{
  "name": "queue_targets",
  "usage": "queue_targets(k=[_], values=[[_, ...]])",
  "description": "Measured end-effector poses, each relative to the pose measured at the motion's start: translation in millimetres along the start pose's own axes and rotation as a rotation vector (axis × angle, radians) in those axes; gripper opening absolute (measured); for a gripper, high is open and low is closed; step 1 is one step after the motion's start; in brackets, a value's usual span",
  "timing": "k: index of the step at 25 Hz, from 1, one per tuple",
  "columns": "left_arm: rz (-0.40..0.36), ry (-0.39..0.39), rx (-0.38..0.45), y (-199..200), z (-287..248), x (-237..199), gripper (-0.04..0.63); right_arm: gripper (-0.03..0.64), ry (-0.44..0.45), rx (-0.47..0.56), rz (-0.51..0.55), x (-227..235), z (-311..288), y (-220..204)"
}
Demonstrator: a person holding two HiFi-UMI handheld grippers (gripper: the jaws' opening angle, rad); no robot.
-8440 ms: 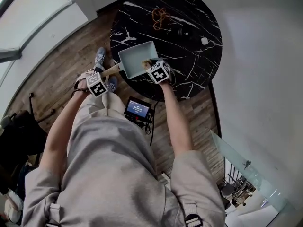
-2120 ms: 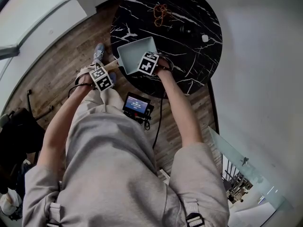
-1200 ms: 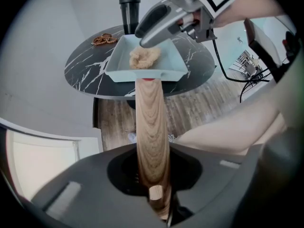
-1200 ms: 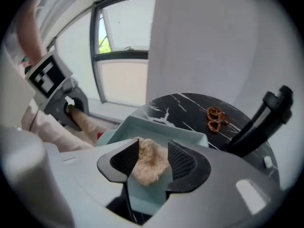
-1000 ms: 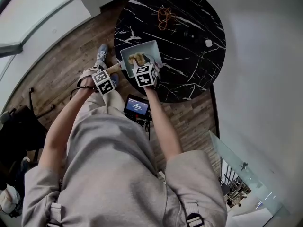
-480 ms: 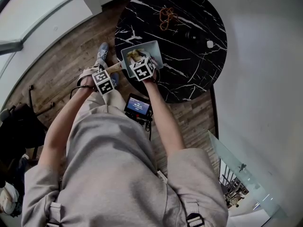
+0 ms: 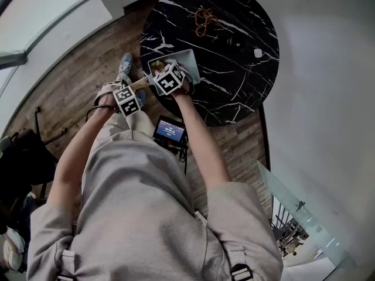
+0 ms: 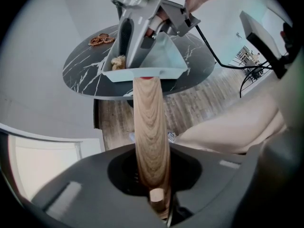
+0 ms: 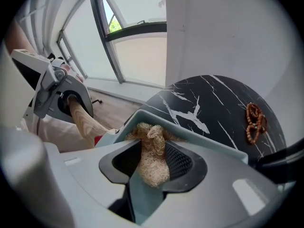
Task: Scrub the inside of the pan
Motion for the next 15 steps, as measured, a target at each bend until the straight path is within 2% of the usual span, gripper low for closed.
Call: queue_targets(k=[3,7,15], values=[[0.004,-0.001,0.002,0.3,-0.5,-0.2,0.051,0.125,0.016,-0.024,0.069,-8.8,-0.1,-1.4],[0.009,0.001,0.000,0.4,-0.6,0.0,0.051,0.112,0.029,-0.046,0.115,-14.0,-1.3,-7.0],[0.020,0.004,-0.002,-0.1,-0.6,0.2,0.048,0.098,0.149,-0.171,0.242,-31.1,11.6,-38.4]])
Point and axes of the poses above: the fingertips, and each gripper's own axes: z backward along the fingers, x to its right, y out of its top, the point moved 5 cm from there along z, backward along the fingers, and after that the axes turned 1 degree about -x, right-handed, at the moved point
